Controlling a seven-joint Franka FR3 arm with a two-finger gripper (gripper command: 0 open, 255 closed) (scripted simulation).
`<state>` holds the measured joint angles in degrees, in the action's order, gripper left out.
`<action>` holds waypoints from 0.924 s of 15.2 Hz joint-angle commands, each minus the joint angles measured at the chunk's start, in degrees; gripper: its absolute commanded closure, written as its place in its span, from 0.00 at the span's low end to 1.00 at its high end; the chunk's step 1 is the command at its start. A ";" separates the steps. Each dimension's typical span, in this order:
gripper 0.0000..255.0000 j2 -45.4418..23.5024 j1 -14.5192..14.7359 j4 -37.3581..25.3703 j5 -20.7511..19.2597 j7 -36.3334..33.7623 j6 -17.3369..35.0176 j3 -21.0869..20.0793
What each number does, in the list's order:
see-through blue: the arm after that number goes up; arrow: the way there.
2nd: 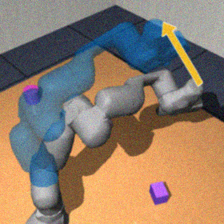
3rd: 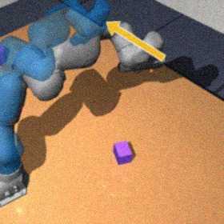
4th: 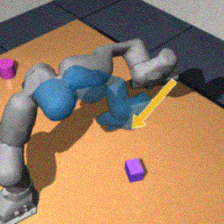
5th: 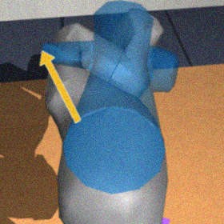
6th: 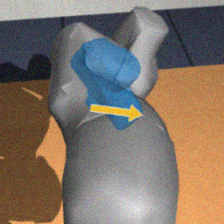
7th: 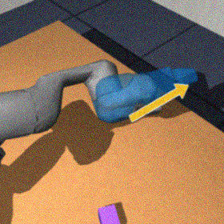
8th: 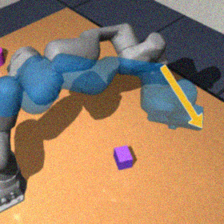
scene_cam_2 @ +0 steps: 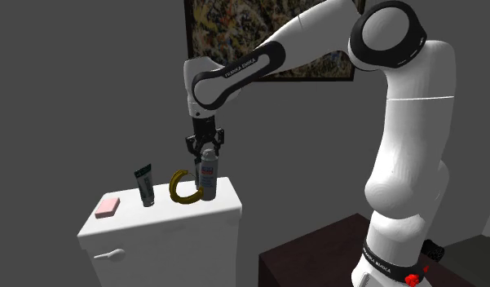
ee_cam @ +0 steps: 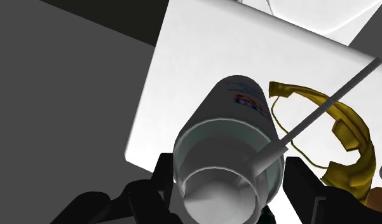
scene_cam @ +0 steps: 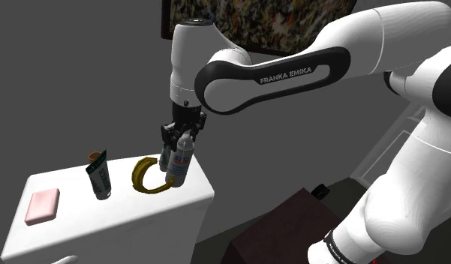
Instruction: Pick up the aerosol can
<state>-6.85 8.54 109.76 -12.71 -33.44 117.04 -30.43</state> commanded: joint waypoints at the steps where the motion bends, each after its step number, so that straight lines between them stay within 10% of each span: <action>1: 1.00 -0.04 0.00 0.07 0.01 0.00 0.02 0.00; 14: 1.00 1.29 -0.10 -3.77 1.21 1.30 -4.83 -0.16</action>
<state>-6.00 8.54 106.37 -11.81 -32.48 112.90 -30.60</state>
